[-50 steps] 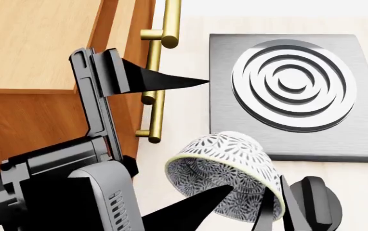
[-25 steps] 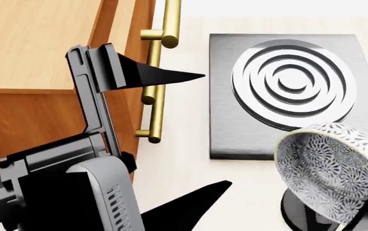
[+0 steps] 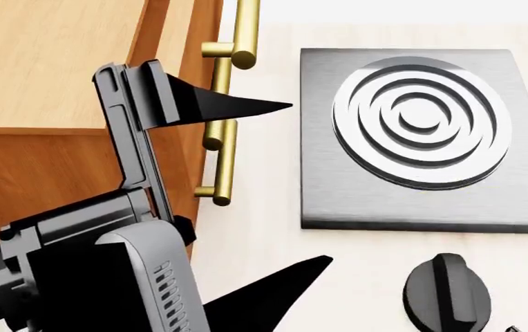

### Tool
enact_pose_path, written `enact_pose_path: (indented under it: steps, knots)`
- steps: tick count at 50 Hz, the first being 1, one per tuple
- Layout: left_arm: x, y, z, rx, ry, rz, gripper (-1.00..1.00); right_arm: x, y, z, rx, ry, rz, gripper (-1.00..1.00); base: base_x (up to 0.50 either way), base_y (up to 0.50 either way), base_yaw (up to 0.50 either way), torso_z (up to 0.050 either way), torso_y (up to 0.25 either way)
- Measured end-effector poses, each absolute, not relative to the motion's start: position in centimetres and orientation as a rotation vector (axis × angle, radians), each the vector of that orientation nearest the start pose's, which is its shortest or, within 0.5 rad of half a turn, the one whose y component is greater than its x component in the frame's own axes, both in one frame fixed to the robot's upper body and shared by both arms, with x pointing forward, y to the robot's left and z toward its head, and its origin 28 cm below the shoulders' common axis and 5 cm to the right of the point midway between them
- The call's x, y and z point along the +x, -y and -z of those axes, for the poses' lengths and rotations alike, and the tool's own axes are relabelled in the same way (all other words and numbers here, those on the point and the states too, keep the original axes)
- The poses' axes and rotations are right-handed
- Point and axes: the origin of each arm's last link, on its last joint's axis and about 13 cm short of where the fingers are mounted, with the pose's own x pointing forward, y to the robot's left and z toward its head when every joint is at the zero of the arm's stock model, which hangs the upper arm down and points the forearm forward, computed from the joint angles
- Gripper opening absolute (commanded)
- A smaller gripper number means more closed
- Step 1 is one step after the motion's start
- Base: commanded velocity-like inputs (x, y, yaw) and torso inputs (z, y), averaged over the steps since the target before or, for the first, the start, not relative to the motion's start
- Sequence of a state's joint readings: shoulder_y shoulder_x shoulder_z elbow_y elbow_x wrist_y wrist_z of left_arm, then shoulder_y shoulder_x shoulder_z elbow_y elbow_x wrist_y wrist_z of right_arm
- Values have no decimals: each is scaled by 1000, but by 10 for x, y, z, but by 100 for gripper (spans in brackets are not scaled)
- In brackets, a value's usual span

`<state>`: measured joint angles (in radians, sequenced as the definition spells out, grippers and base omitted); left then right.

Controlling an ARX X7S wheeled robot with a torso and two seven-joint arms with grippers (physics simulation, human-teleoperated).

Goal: Pick the akita bowl on the wooden cabinet and place it on the plate.

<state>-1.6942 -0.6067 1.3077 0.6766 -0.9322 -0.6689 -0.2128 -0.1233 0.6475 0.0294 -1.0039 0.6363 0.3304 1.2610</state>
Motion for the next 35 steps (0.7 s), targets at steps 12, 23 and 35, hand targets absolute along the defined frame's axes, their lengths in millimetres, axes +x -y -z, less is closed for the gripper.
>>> enact_pose_path:
  steps: [12, 23, 35]
  knots:
    - [229, -146, -307, 885, 448, 960, 100, 134, 141, -182, 389, 283, 632, -100, 0, 0, 0, 0, 1]
    - [229, -146, -305, 881, 445, 958, 100, 132, 147, -183, 558, 273, 636, -100, 0, 0, 0, 0, 0]
    - [229, -146, -303, 875, 445, 961, 100, 140, 158, -176, 687, 224, 705, -100, 0, 0, 0, 0, 0]
